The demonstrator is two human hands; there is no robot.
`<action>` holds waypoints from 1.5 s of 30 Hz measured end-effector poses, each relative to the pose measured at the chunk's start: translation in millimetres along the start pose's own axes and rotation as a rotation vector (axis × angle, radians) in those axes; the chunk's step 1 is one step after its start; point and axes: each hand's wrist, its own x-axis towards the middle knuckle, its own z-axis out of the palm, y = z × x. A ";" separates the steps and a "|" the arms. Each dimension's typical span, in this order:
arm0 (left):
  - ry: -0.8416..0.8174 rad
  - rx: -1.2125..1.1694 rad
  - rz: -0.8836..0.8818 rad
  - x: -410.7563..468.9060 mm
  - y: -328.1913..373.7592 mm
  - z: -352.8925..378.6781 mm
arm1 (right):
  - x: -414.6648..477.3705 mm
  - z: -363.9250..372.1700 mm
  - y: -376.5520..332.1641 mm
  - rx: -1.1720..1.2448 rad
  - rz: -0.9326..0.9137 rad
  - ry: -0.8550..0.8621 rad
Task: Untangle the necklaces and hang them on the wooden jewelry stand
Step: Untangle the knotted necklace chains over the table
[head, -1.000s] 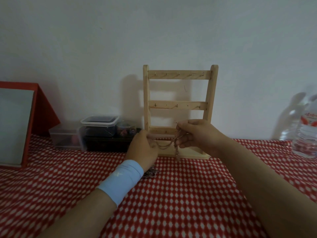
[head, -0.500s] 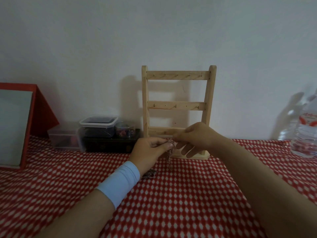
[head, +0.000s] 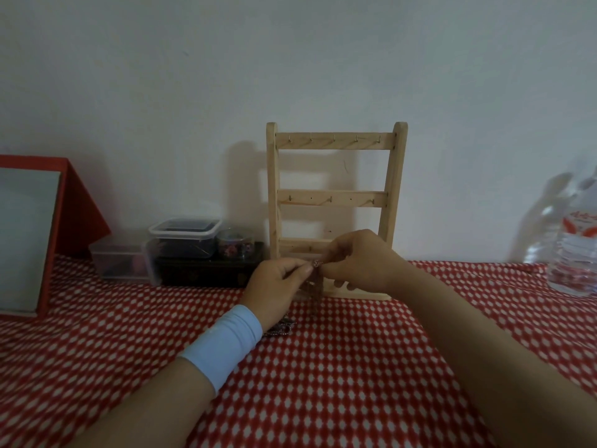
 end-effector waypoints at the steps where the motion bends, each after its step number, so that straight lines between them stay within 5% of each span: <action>1: 0.013 0.019 0.014 0.1 0.5 0.4 | -0.1 0.5 0.3 -0.008 -0.017 0.012; 11: 0.228 0.246 0.343 -2.9 4.1 -4.2 | -0.2 1.4 -0.3 0.233 -0.068 -0.069; 15: 0.176 0.168 0.198 -1.2 6.6 -5.8 | -1.9 -1.3 -3.7 0.373 -0.060 -0.110; 23: 0.090 -0.333 -0.160 -0.5 19.8 -1.7 | -1.8 -3.0 -1.4 0.244 -0.091 -0.164; 37: 0.050 0.058 0.038 2.2 9.3 -9.6 | -0.3 -3.6 -1.7 0.404 -0.004 -0.095; 45: 0.111 -0.090 0.090 0.4 19.3 -4.9 | -2.2 -7.0 -2.6 0.373 -0.058 -0.164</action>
